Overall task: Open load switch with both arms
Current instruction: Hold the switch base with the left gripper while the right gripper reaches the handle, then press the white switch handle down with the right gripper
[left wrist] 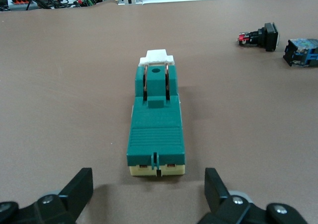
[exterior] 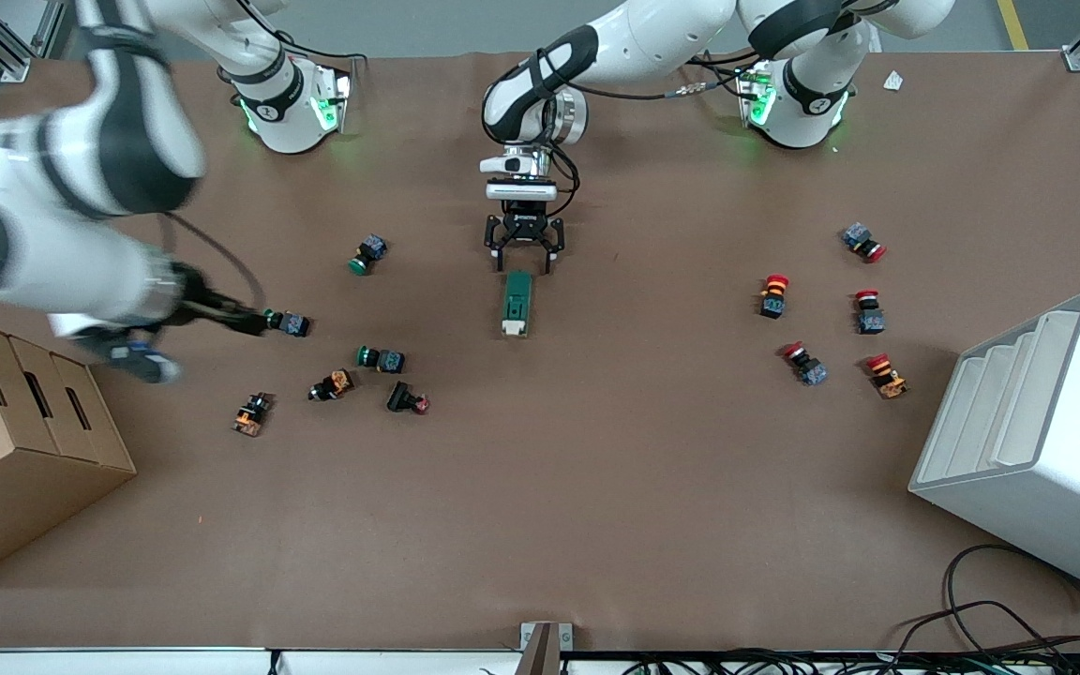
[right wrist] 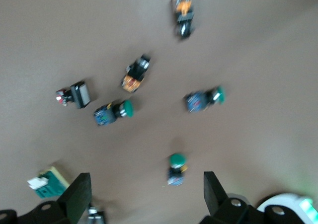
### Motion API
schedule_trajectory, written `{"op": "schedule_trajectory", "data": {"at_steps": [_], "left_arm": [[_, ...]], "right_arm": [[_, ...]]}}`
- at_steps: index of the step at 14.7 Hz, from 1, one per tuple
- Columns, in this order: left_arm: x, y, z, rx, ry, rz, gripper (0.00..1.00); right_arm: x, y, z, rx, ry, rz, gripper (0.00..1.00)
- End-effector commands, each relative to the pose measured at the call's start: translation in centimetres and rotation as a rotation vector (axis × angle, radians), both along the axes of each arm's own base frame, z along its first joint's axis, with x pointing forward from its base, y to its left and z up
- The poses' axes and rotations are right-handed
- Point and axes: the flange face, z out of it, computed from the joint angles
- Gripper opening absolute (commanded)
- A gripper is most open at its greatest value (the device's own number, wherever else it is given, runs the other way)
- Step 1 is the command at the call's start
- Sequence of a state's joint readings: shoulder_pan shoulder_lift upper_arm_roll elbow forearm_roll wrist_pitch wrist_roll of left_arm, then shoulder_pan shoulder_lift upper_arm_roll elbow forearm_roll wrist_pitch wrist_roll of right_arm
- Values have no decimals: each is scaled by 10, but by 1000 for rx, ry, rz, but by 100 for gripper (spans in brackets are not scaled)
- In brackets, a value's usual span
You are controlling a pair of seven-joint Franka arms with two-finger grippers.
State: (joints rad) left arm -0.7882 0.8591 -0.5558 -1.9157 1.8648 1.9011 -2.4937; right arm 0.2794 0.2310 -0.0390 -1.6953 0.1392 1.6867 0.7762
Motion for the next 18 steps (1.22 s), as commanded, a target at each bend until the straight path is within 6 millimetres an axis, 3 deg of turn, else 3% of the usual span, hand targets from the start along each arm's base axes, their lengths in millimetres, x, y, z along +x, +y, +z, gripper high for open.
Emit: {"op": "schedule_trajectory", "data": {"at_steps": [1, 5, 7, 9, 11, 15, 18], "left_arm": [[-3, -1, -11, 1, 0, -6, 99], [-2, 0, -12, 3, -1, -6, 99], [-3, -1, -11, 3, -3, -6, 99], [-1, 0, -11, 3, -6, -4, 99], [-1, 1, -12, 6, -5, -3, 99], [-1, 1, -12, 8, -8, -1, 99], [-2, 2, -13, 11, -8, -1, 99]], "right_arm": [[-4, 69, -48, -54, 79, -286, 100], [-10, 169, -118, -107, 103, -527, 100], [-16, 213, -167, -199, 127, -656, 100], [-22, 246, -195, -238, 121, -729, 100], [-25, 261, -209, -219, 90, -794, 100], [-53, 289, -231, -250, 115, -795, 100], [-60, 294, -233, -268, 125, -799, 100]]}}
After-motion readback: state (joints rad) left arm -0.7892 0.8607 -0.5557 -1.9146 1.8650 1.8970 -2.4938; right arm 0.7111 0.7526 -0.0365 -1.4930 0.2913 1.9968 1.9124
